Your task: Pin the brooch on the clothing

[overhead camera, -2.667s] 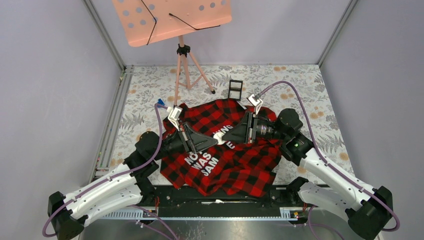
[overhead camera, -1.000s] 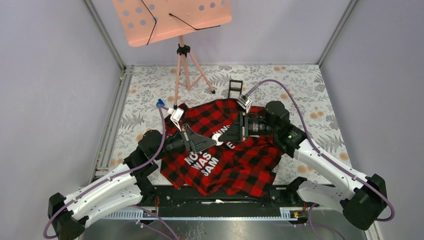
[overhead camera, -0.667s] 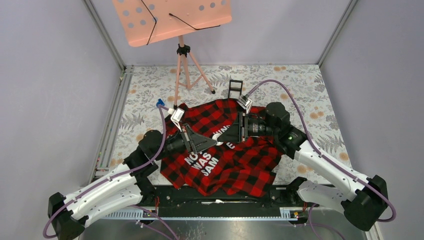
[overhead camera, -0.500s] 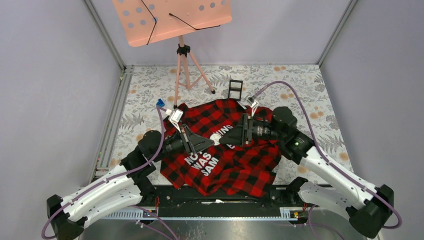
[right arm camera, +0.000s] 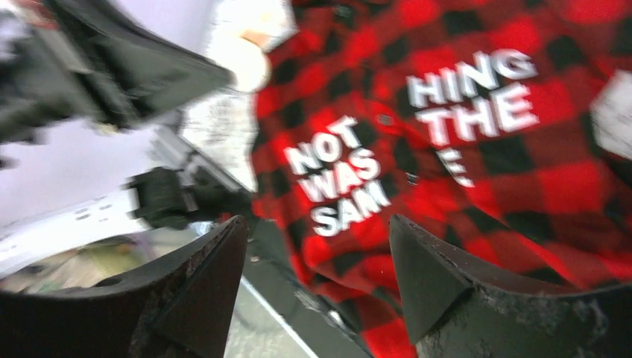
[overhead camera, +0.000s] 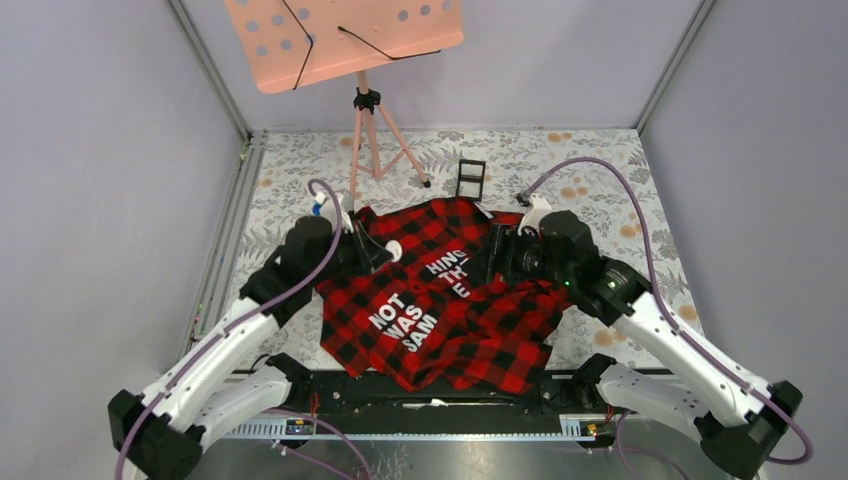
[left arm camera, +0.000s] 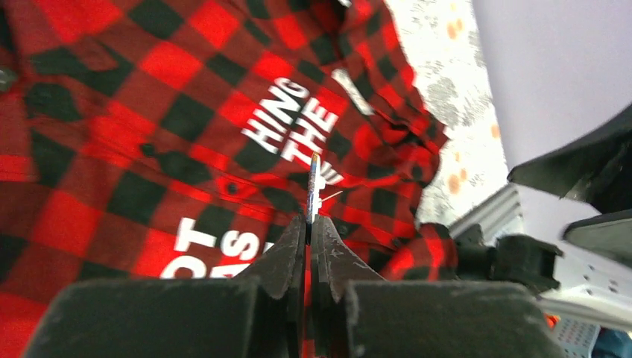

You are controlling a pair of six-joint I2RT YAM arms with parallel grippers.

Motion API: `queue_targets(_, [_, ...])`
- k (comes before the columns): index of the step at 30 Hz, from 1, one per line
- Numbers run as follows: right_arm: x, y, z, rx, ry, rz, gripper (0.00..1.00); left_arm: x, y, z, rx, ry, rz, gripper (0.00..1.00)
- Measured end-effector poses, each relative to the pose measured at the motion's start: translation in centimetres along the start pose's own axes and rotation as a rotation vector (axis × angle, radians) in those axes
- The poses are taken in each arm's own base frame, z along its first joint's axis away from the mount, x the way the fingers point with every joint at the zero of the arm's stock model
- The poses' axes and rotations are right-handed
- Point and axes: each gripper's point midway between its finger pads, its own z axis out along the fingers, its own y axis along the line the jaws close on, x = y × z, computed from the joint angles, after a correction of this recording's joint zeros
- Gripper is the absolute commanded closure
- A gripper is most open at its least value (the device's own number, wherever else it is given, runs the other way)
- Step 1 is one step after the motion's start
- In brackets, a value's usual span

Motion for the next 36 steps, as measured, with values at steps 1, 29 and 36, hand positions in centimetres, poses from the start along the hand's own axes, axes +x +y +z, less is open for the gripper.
queue_targets(1, [0.3,-1.1,0.4,0.053,0.019,0.002,0.23,-0.7,0.8,0.2,-0.031,0.001,-0.001,1.0])
queue_targets(29, [4.0,-11.4,20.8,0.286,0.423,-0.224,0.34,-8.2,9.7,6.4,-0.264,0.051,-0.03,1.0])
queue_targets(36, [3.0,-13.0,24.4,0.321,0.435,-0.3,0.32,-8.5,10.0,6.0,-0.241,0.054,-0.056,1.0])
